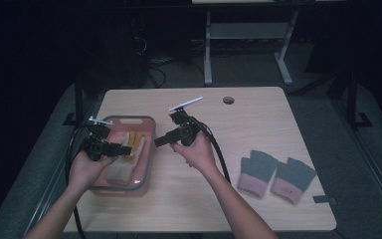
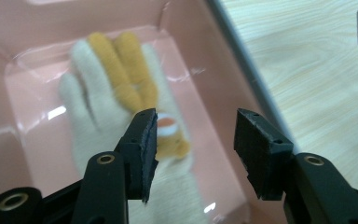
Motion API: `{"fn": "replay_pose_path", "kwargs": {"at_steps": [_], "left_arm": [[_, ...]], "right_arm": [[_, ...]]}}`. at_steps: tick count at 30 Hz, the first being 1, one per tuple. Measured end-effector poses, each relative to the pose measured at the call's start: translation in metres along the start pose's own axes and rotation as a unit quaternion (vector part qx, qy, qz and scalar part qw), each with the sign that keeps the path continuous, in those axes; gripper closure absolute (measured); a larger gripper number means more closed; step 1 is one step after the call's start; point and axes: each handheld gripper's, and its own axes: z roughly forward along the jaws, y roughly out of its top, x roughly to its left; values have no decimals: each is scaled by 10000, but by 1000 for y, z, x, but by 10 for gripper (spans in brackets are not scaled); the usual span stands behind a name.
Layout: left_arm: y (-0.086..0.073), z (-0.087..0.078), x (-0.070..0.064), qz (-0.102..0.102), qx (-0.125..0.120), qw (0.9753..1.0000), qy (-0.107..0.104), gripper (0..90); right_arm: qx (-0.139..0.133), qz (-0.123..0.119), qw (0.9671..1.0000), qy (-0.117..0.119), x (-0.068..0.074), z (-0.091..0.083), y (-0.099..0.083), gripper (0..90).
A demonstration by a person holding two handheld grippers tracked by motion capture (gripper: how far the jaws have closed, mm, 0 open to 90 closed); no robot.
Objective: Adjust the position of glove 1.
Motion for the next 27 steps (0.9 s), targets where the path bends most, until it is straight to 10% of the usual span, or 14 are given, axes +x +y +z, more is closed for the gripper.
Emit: {"fn": "replay_pose_path", "kwargs": {"at_steps": [27], "left_arm": [[27,6,-53,411,-158,9980,-444,438]], "right_arm": [[-214,97,9988,-426,-32,-65,-21,517]]}}
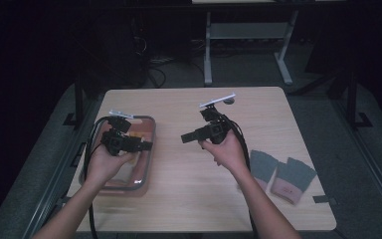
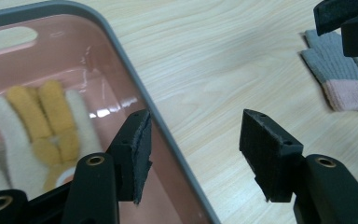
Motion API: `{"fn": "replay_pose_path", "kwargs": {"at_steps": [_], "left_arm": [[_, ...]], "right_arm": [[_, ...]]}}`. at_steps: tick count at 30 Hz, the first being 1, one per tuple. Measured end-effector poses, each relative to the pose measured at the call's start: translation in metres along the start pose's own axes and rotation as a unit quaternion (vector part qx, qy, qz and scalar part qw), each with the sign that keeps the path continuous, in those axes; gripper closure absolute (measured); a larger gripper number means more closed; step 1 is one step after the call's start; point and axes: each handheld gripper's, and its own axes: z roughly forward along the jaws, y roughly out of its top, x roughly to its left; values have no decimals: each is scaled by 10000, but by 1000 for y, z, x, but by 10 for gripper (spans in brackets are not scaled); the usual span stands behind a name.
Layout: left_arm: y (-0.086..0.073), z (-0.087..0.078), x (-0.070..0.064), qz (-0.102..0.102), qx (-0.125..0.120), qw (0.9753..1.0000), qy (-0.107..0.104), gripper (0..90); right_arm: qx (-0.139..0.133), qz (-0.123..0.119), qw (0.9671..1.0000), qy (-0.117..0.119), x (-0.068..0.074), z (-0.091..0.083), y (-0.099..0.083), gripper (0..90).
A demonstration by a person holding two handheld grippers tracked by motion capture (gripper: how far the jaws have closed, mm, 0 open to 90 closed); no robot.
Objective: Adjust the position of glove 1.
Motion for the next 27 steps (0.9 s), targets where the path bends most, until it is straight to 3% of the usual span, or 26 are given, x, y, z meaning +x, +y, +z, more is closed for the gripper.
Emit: {"fn": "replay_pose_path", "kwargs": {"at_steps": [8,27], "left_arm": [[3,7,-8,4,-49,9999,-116,413],[10,24,-38,398,-85,9988,-273,382]], "right_arm": [[-25,34,9999,-138,-9,-16,-5,500],[-46,223,9993,-307,-39,-44,-28,481]]}}
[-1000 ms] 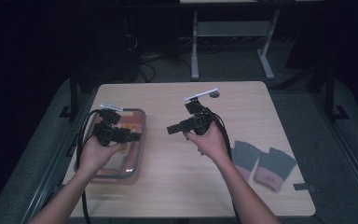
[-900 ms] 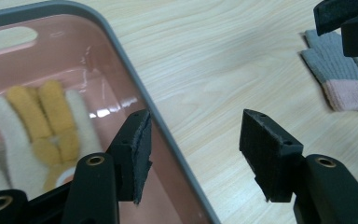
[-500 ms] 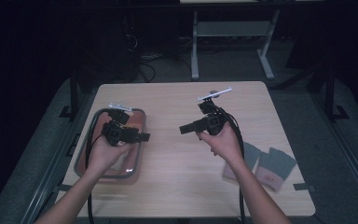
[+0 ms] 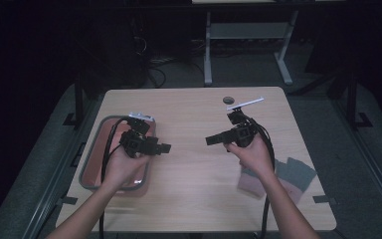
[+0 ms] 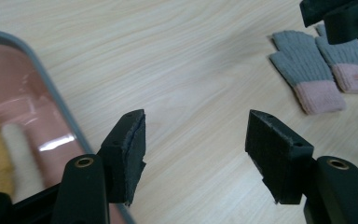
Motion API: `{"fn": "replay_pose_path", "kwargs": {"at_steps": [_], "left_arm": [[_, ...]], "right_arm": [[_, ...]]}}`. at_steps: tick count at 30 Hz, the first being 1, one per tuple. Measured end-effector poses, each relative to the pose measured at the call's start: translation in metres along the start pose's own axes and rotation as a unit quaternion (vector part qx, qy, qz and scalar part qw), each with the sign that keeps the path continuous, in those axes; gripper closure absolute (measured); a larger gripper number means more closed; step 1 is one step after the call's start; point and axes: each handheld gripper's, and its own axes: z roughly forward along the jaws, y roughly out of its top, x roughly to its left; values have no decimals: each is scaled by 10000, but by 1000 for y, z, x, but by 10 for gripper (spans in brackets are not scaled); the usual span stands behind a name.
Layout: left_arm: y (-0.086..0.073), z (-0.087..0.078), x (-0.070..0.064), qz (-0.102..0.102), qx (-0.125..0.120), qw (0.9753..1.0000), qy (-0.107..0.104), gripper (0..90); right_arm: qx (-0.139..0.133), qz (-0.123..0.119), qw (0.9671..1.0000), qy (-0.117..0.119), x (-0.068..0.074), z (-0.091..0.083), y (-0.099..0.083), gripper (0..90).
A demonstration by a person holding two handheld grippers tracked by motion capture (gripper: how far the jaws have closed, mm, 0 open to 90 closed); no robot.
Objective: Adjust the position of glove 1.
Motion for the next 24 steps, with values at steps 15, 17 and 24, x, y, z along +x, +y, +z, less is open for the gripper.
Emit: {"fn": "replay_pose_path", "kwargs": {"at_steps": [15,17,24], "left_arm": [[7,18,-21,124,-87,9996,-224,347],[7,20,-25,183,-86,9995,-251,341],[10,27,-34,248,-163,9988,-401,328]], "right_arm": [[-60,104,9999,-116,-19,-20,-15,466],[-51,115,9998,-149,-22,-24,-18,463],[-88,163,9995,-269,-34,-35,-27,448]]}}
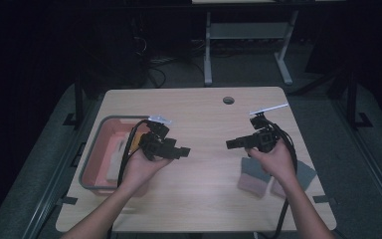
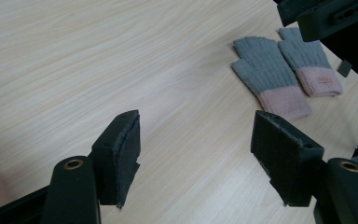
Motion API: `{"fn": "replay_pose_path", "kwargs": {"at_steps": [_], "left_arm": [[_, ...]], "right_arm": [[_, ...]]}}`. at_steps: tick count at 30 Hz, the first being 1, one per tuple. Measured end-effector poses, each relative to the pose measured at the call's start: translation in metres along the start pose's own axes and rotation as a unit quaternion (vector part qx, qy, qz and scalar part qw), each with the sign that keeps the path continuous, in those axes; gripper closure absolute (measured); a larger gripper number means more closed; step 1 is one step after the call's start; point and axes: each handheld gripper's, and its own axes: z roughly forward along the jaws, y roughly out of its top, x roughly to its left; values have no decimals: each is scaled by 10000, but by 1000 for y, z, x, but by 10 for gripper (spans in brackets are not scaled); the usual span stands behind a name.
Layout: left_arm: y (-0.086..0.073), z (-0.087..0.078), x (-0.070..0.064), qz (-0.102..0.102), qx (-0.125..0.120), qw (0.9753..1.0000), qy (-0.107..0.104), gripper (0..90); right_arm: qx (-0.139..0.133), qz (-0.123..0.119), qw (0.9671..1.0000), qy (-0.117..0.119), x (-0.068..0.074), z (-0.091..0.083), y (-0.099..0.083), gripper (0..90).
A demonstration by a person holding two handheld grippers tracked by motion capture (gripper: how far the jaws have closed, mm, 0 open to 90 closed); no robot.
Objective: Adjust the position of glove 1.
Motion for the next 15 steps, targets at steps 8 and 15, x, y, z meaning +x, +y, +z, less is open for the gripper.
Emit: {"fn": "replay_pose_path", "kwargs": {"at_steps": [8,15], "left_arm": [[2,8,-10,56,-116,9999,-70,297],[3,18,-18,150,-50,9996,-221,285]], "right_arm": [[-57,82,9999,-105,-17,-12,-14,434],[-75,223,9994,-263,-31,-24,-26,420]]}}
